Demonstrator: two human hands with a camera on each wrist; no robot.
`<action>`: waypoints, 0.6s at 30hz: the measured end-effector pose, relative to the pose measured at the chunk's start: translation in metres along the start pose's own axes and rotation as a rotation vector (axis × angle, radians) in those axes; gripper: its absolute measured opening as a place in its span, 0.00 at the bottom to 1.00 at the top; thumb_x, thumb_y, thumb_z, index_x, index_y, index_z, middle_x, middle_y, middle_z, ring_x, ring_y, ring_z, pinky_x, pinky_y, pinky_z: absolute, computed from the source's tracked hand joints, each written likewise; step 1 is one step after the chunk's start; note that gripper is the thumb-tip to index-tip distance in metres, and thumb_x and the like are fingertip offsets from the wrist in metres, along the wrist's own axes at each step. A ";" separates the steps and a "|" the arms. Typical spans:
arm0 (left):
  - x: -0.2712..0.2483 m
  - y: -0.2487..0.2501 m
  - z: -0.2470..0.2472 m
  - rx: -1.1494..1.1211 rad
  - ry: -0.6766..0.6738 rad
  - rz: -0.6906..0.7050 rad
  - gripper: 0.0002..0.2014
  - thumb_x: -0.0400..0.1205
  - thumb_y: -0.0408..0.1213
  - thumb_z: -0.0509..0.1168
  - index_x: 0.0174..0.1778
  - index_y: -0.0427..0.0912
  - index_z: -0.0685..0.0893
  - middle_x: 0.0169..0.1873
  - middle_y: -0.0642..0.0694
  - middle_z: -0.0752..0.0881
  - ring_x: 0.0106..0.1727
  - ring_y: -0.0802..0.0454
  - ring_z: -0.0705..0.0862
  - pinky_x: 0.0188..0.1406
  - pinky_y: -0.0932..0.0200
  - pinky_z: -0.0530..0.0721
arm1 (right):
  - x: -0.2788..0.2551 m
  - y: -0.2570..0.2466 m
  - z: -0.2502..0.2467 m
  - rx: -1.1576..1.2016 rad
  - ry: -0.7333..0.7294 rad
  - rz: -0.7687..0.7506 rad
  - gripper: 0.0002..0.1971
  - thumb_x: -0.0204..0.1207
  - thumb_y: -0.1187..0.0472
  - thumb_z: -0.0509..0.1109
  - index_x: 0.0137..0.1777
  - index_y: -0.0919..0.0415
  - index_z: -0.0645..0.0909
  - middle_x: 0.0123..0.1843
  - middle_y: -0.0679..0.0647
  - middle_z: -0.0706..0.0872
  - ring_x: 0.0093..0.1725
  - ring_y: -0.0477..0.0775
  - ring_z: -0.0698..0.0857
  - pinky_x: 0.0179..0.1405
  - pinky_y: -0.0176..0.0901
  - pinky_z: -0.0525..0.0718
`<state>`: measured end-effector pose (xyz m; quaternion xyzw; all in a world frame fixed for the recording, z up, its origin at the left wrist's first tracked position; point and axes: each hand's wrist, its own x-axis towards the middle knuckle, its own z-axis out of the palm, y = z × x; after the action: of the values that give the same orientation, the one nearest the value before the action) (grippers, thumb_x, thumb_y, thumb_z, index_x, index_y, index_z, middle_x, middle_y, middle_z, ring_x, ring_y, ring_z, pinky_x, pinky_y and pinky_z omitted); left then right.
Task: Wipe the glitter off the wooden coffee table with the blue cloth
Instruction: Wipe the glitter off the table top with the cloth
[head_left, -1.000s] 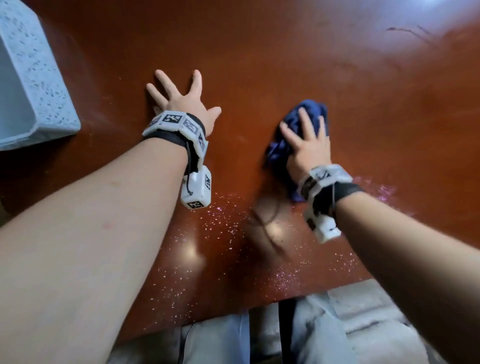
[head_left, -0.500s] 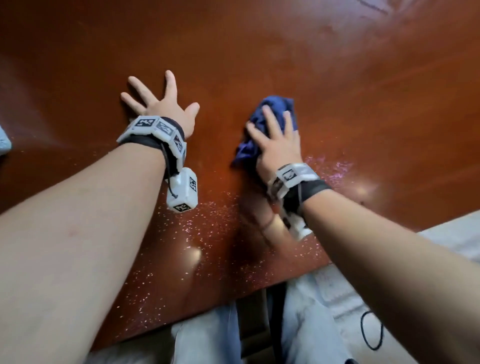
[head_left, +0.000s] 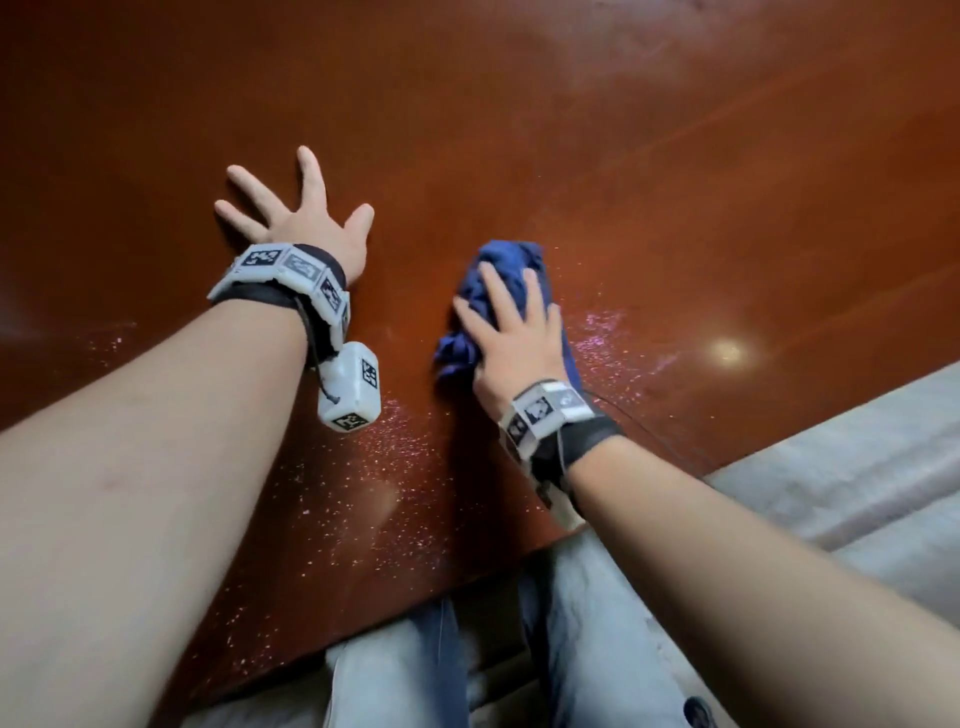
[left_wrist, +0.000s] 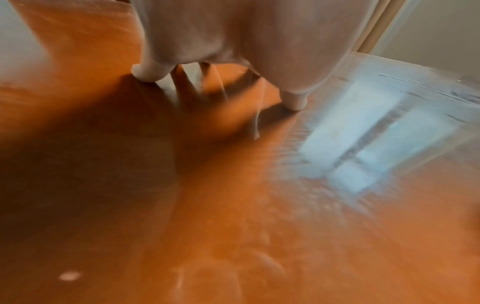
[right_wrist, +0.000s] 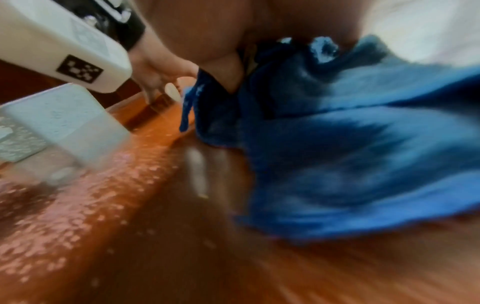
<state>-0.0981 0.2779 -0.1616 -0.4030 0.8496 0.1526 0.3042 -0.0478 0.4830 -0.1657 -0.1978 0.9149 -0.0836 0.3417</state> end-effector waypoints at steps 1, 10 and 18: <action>-0.004 0.012 0.004 0.004 0.005 0.019 0.37 0.82 0.63 0.55 0.83 0.65 0.42 0.83 0.38 0.31 0.82 0.30 0.34 0.74 0.23 0.49 | -0.008 0.020 -0.003 0.010 0.026 0.086 0.38 0.72 0.58 0.65 0.80 0.39 0.55 0.85 0.46 0.38 0.82 0.65 0.35 0.77 0.67 0.43; -0.026 0.074 0.027 0.032 0.007 0.107 0.37 0.82 0.64 0.55 0.83 0.65 0.42 0.83 0.38 0.32 0.82 0.30 0.33 0.73 0.22 0.49 | 0.019 0.043 -0.025 0.089 0.149 0.137 0.36 0.73 0.59 0.63 0.81 0.40 0.56 0.85 0.50 0.39 0.80 0.71 0.35 0.76 0.70 0.43; -0.033 0.086 0.033 0.078 0.014 0.090 0.36 0.83 0.64 0.51 0.84 0.62 0.40 0.82 0.37 0.31 0.82 0.29 0.34 0.73 0.22 0.49 | -0.056 0.112 0.007 0.118 0.144 0.183 0.40 0.57 0.61 0.64 0.76 0.46 0.70 0.83 0.55 0.58 0.80 0.76 0.53 0.70 0.77 0.58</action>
<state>-0.1354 0.3683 -0.1644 -0.3533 0.8742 0.1302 0.3066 -0.0393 0.6081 -0.1703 -0.0866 0.9447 -0.1200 0.2926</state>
